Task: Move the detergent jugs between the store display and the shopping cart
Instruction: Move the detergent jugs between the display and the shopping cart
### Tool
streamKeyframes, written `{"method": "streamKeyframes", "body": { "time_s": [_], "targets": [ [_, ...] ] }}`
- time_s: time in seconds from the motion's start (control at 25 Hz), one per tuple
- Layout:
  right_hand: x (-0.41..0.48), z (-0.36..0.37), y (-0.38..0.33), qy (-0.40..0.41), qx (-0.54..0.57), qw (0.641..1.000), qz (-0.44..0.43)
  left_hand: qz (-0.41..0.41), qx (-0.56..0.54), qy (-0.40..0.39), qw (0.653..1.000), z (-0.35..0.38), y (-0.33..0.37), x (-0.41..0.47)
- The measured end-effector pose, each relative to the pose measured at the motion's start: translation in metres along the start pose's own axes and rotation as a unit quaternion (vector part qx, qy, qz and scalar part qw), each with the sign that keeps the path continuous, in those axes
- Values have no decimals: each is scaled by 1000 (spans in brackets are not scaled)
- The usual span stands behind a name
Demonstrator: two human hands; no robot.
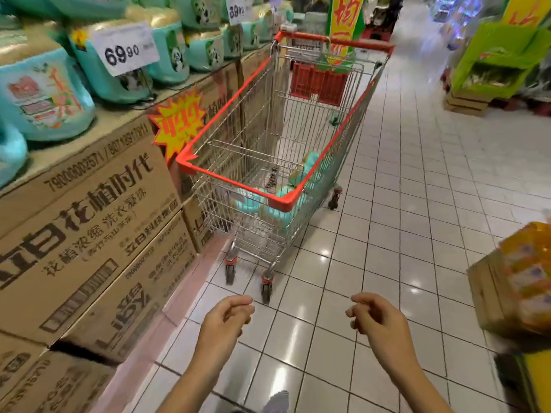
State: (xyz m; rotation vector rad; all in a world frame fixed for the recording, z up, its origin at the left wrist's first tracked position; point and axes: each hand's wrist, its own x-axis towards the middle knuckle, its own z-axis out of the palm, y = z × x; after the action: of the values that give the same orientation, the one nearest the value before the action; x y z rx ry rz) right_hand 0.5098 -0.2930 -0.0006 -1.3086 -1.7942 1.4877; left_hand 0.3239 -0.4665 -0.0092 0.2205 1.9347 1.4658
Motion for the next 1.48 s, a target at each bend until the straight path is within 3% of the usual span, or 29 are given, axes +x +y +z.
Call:
{"method": "streamKeyframes", "body": {
  "time_s": [0.4,0.76,0.96,1.2,1.32,1.48],
  "targets": [
    [153,-73,11,32,33,998,43,14,39,-97,994,166,66,132],
    [370,-112,-68,31,23,999,9,70,48,-142,986,272,212,295],
    [473,-117,-113,-9,30,999,-29,94,-1,-113,989,300,277,350],
    [631,-105,-191,-90,17,982,-162,72,-84,40,993,326,326,446],
    [702,-89,-237,-153,15,964,-219,46,-110,88,989,339,338,495],
    [798,-38,-272,-240,-61,945,-216,-41,-125,144,981,350,328,556]
  ]
}}
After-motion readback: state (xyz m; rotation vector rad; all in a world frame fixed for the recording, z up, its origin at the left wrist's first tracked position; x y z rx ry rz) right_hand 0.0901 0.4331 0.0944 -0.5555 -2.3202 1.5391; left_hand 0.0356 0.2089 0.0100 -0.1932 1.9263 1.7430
